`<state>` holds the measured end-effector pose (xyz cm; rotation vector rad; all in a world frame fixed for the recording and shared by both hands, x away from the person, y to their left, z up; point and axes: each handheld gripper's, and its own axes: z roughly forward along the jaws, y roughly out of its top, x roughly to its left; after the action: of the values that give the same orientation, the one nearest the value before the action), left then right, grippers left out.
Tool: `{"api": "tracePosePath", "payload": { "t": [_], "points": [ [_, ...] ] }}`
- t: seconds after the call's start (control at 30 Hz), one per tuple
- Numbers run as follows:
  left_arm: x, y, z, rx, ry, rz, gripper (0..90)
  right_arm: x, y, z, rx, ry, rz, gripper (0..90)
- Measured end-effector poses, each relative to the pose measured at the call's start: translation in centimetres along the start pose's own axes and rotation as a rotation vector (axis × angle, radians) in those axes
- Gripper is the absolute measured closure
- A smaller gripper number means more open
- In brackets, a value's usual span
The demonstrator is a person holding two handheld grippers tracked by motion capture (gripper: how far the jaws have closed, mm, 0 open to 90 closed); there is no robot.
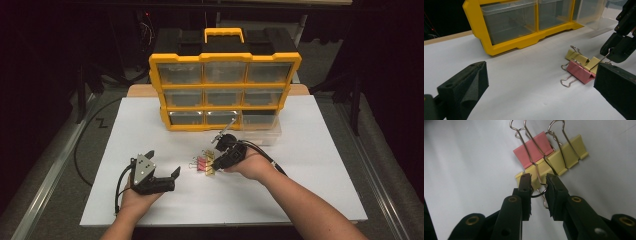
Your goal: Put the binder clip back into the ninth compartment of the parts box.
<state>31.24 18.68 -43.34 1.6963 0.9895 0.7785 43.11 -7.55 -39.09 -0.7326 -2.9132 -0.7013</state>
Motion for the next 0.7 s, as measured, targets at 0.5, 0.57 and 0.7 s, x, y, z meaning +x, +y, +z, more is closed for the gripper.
{"api": "tracePosePath", "payload": {
  "t": [0.5, 0.57, 0.7],
  "points": [
    [-0.1, 0.0, 0.0, 0.001, 0.0, 0.006, 0.3, 0.6, -0.2, -1.1, -0.005, 0.063, 0.006, 89.3],
    [-0.1, 0.0, 0.0, 0.001, 0.0, 0.006, 0.3, 0.7, -0.3, -1.3, -0.007, 0.065, -0.001, 90.0],
    [-0.1, 0.0, 0.0, 0.0, 0.0, 0.006, 0.3, 0.8, -0.4, -1.7, 0.008, 0.051, -0.026, 90.0]
  ]
}}
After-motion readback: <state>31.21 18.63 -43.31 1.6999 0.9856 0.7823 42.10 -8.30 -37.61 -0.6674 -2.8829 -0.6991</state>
